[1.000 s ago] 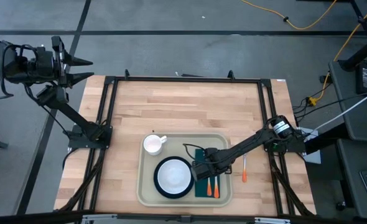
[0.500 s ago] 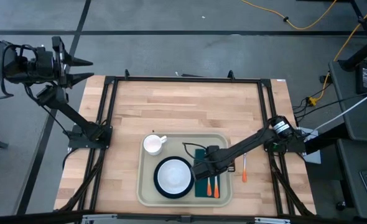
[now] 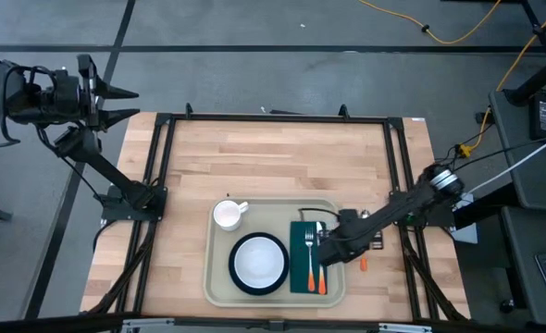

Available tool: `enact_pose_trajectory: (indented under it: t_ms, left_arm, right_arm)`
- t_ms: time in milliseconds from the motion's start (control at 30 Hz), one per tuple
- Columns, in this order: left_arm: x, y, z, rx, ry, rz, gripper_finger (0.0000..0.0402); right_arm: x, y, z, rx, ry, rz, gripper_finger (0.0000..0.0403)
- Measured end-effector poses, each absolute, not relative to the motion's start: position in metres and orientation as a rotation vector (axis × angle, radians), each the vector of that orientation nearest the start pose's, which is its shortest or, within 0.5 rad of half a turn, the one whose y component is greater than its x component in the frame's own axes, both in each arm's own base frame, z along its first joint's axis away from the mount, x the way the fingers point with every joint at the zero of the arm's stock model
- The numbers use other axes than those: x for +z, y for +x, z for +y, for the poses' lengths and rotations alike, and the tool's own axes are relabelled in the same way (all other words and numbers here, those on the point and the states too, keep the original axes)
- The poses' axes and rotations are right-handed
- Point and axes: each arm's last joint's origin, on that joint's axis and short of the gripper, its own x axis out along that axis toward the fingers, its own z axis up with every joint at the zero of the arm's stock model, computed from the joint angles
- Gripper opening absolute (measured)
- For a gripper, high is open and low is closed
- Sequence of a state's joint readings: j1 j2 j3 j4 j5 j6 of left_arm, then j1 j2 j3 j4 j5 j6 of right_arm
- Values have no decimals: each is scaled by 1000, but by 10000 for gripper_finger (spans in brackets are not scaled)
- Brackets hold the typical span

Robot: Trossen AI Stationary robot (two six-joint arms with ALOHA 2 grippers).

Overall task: Set up tray
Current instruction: Put the orange spoon on top of the green napkin to the left of the orange fork

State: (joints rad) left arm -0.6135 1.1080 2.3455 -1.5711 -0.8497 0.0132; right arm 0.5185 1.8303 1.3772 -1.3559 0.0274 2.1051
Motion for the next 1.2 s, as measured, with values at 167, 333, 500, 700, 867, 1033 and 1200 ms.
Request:
enact_pose_trajectory:
  t_ms: [167, 333, 500, 700, 867, 1033, 1200]
  left_arm:
    - [563, 18, 15, 279, 243, 246, 141]
    - [563, 18, 15, 308, 242, 242, 141]
    - [563, 18, 15, 310, 229, 240, 141]
    - [563, 20, 14, 330, 233, 241, 141]
    - [563, 20, 15, 340, 233, 240, 141]
    - [563, 22, 14, 359, 239, 241, 141]
    - [563, 22, 14, 357, 224, 238, 141]
  right_arm:
    - [200, 229, 138, -1405, 1075, 1248, 236]
    - [178, 195, 120, -1309, 1189, 1225, 238]
    - [158, 172, 105, -1311, 1196, 1221, 235]
    - [143, 168, 102, -1258, 1249, 1206, 211]
    - [133, 167, 100, -1213, 1293, 1193, 192]
    - [133, 168, 97, -1227, 1293, 1194, 166]
    - [132, 169, 95, -1224, 1291, 1190, 111]
